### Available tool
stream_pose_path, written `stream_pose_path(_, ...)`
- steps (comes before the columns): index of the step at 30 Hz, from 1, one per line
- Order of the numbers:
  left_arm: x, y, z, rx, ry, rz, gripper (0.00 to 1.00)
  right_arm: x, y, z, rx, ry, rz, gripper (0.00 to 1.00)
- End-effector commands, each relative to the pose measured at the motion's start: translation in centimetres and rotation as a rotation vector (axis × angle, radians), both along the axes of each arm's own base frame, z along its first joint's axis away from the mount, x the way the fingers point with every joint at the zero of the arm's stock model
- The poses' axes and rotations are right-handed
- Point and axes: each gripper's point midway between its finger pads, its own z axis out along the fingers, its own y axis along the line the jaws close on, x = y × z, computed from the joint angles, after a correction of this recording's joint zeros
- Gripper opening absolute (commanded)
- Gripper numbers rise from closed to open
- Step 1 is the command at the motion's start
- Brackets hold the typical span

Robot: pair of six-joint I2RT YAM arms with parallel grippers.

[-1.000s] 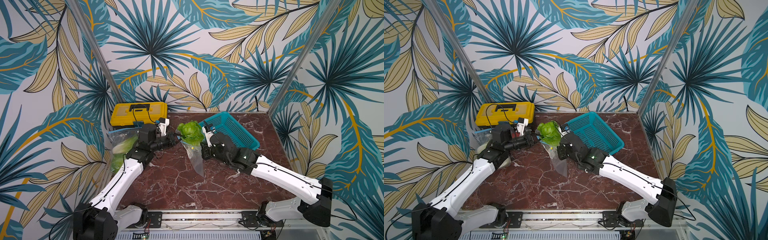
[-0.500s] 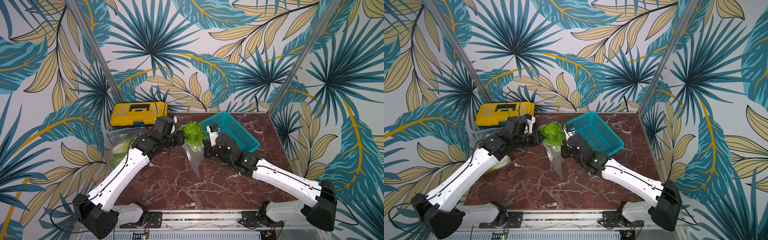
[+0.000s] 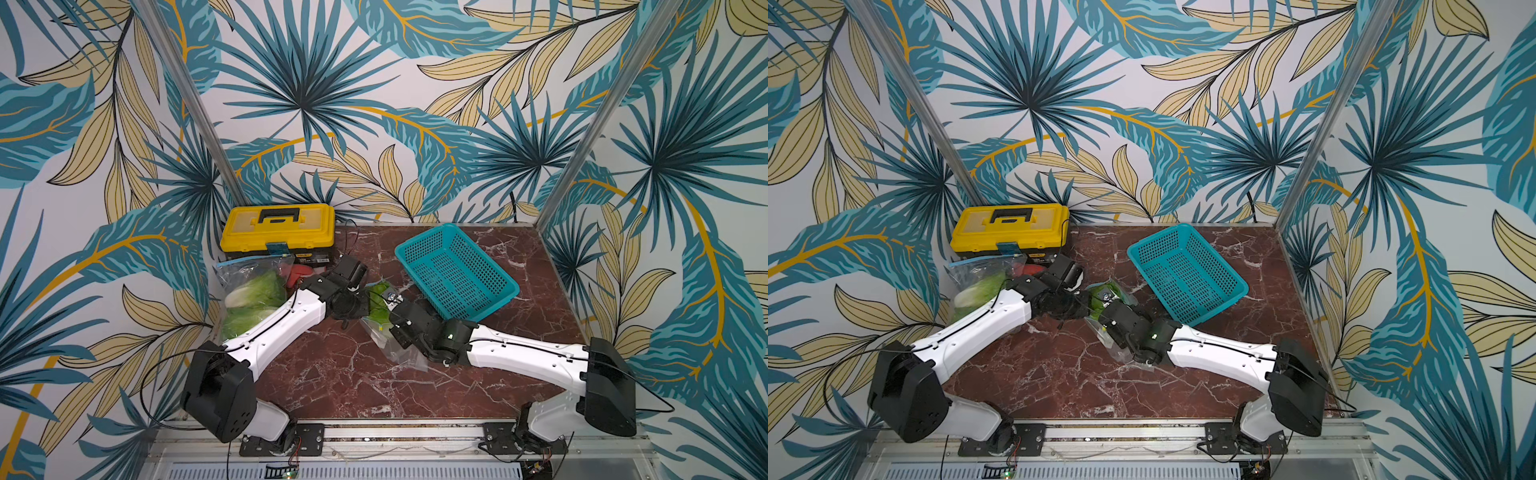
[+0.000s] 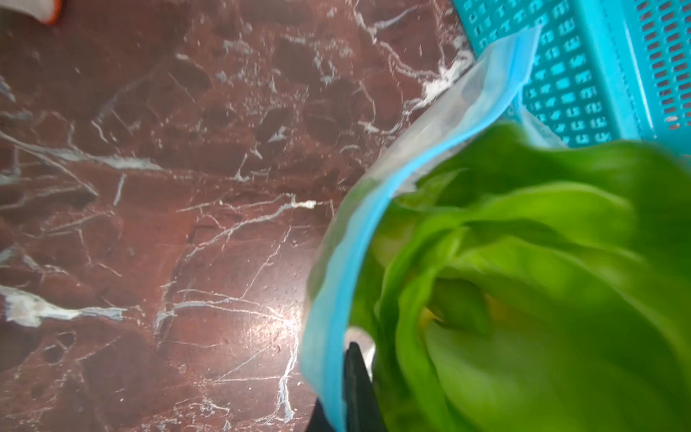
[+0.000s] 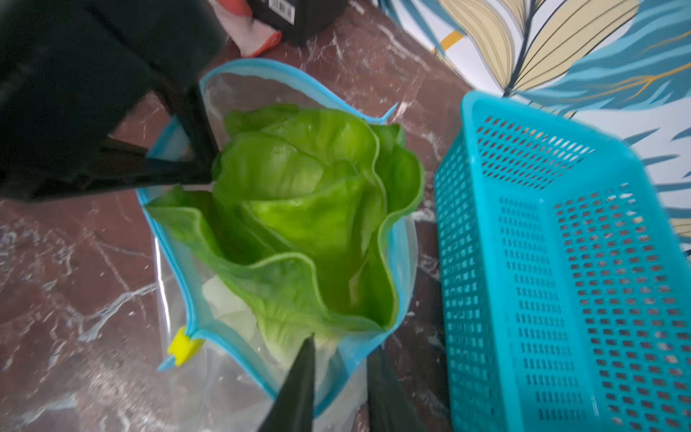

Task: Put the chinese cabbages into a zipper bag and zip it
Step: Place the Chinese cabbage in the zipper food storage bag, then adjust the zipper food storage bag at the center of the board.

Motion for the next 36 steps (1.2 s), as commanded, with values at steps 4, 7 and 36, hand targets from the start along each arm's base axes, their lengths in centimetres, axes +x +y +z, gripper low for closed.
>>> stream_pose_path(4, -0.2, 0.2, -2.2, -0.031, -0.067, -0.026, 0.0, -2.6, 0.5, 1.4, 0.363, 0.39, 0.025, 0.45)
stream_pose_path(7, -1.2, 0.7, -4.1, -0.029, -0.044, -0.017, 0.0, 0.1, -2.0, 4.1, 0.52, 0.45, -0.129, 0.48)
stream_pose_path(36, -1.5, 0.8, -2.3, -0.074, -0.11, 0.003, 0.0, 0.0, 1.5, -1.6, 0.186, 0.702, -0.249, 0.45)
